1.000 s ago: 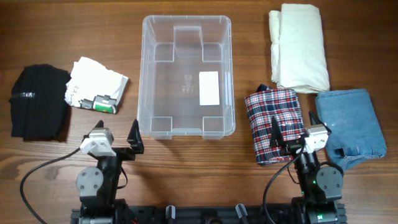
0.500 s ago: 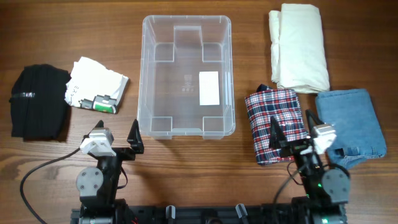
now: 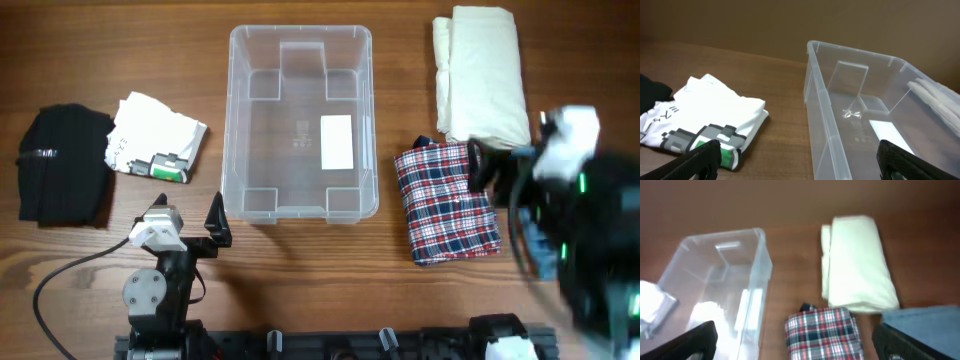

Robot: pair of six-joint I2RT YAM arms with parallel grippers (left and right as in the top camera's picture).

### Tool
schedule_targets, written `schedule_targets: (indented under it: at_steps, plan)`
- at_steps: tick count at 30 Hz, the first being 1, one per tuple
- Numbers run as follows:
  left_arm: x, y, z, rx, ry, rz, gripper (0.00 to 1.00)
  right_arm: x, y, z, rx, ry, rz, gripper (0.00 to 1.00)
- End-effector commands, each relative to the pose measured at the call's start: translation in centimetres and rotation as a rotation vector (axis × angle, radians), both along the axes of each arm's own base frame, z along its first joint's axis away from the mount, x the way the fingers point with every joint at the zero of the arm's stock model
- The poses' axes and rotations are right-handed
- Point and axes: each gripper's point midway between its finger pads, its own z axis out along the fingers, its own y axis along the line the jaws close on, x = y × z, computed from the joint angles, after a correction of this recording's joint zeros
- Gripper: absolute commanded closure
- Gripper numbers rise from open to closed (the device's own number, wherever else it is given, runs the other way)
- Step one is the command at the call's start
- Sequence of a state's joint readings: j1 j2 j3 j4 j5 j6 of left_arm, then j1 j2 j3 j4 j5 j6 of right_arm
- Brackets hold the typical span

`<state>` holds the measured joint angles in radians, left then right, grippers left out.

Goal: Pack container
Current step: 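Move the right gripper up over the folded cream cloth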

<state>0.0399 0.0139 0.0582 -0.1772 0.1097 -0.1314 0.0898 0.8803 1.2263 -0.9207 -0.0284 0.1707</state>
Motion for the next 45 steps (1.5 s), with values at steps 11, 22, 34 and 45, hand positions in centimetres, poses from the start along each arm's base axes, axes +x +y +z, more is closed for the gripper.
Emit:
schedule_targets:
  at_steps: [11,22,34,45]
  plan:
    - [0.0,0.0,-0.1,0.023,-0.004,-0.003,0.0,8.8,-5.3,-4.3,-0.199,0.354,-0.198,0.0]
    - [0.0,0.0,-0.1,0.024,-0.004,-0.003,0.0,8.2,-13.0,-5.4,-0.206,0.406,-0.264,0.0]
    - [0.0,0.0,-0.1,0.024,-0.004,-0.003,0.0,9.8,-15.0,-9.7,-0.157,0.506,-0.211,0.0]
    - [0.0,0.0,-0.1,0.024,-0.004,-0.003,0.0,13.1,-15.5,-15.0,-0.144,0.567,-0.114,0.0]
